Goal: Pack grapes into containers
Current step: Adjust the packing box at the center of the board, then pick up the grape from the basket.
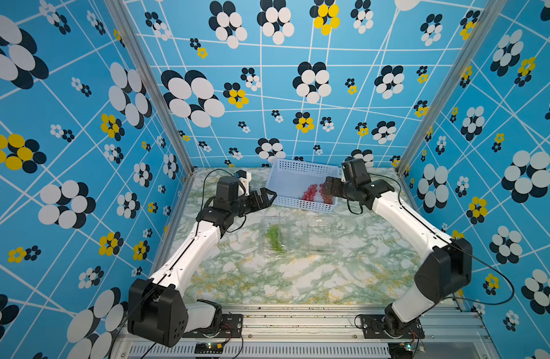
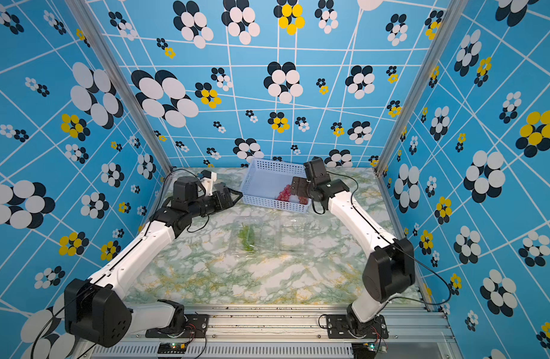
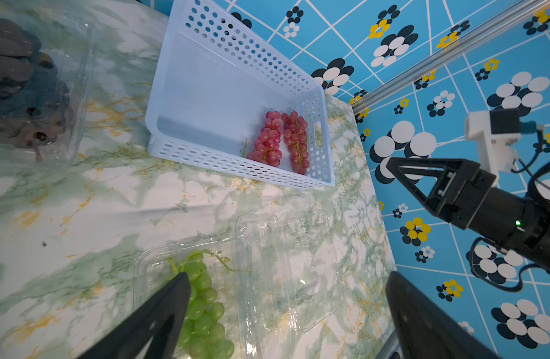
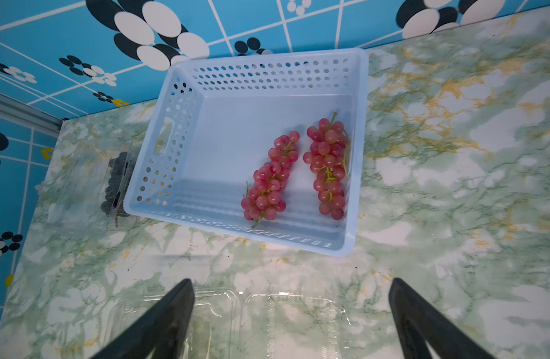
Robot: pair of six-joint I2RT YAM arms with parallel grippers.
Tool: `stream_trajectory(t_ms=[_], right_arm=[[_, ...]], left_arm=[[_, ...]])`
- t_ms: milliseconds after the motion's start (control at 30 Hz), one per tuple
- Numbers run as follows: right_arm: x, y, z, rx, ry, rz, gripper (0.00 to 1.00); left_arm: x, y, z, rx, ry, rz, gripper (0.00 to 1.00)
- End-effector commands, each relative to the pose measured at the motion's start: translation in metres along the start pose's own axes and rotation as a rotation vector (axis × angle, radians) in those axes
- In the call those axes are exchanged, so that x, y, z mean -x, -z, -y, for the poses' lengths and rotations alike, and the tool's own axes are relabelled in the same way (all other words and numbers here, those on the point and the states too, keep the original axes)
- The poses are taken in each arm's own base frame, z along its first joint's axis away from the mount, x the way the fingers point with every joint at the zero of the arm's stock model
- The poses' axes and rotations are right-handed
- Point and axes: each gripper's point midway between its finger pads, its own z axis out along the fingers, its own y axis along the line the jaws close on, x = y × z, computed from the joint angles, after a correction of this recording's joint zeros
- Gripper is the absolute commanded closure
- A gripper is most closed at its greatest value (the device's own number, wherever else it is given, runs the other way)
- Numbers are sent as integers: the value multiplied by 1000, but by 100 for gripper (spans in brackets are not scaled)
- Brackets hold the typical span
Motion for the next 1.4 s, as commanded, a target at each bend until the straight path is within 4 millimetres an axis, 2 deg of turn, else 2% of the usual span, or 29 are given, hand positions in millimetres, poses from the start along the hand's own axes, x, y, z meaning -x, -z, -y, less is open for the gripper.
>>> stream_trajectory(t_ms=[0, 167, 333, 500, 600, 800, 1367], right_arm=[[-20, -34, -6, -1, -6, -150, 1], [-19, -87, -20, 14, -10, -190, 1], [-26, -128, -25, -2, -14, -254, 1], [-32, -158, -33, 18, -52, -287, 1], [-39, -172, -34, 10, -70, -306, 1], [-47, -186, -28, -26, -91, -314, 1], [-57, -208, -22, -89, -132, -328, 2]], left_arm=[[-5, -15, 8, -4, -110, -51, 1], [-14, -40, 23, -19, -268, -114, 1], [-17, -48, 28, -38, -298, -108, 0], [-25, -52, 22, -30, -306, -123, 0], [-28, -52, 25, -40, -332, -114, 0], [-28, -45, 35, -50, -378, -89, 1], [-29, -39, 37, -17, -403, -75, 0]])
